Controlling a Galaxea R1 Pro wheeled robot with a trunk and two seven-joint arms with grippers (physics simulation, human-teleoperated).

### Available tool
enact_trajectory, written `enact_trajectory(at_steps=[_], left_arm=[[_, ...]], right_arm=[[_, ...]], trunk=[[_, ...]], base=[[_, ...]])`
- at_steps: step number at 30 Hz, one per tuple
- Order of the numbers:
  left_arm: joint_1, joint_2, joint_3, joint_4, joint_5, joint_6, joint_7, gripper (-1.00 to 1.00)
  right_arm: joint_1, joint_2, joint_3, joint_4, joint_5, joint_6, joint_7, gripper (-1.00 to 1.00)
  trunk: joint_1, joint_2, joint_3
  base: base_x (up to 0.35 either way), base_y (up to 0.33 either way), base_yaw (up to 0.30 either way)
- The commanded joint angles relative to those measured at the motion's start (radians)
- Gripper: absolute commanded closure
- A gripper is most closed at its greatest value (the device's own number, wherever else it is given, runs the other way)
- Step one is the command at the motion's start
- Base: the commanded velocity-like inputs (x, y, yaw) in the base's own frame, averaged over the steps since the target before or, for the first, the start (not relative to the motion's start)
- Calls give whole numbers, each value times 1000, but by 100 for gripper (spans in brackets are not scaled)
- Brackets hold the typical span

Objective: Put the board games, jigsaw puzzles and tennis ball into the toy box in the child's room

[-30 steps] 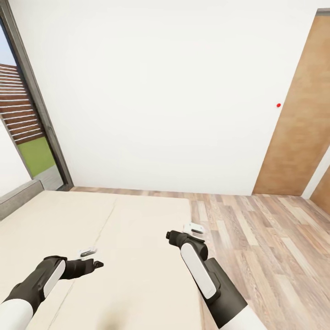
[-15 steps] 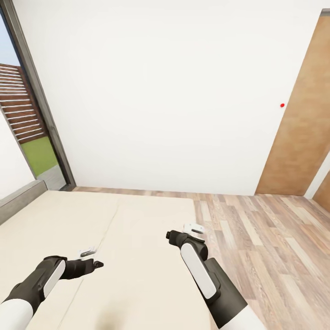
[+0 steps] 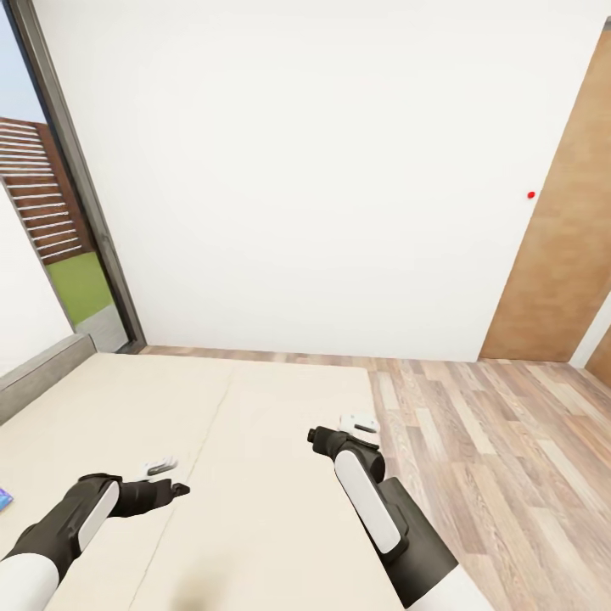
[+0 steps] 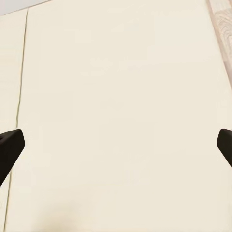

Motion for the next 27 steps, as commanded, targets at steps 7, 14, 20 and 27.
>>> enact_trajectory(at_steps=[7, 14, 20, 27], left_arm=[[-1, 5, -3, -1, 4, 3, 0, -100], [-1, 11, -2, -1, 4, 4, -1, -100], [-1, 12, -2, -1, 4, 3, -5, -100], [-1, 12, -2, -1, 4, 3, -19, -100]], right_arm=[[-1, 0, 1, 0, -7, 2, -9, -100], [-1, 0, 1, 1, -7, 2, -9, -100], [-1, 0, 1, 1, -6, 2, -9, -100], [-1, 0, 1, 0, -6, 2, -9, -100]], trunk=[[1, -2, -2], [1, -2, -2], [1, -2, -2], [1, -2, -2]], base=[[0, 127, 0], [0, 93, 0], [0, 96, 0], [0, 165, 0]])
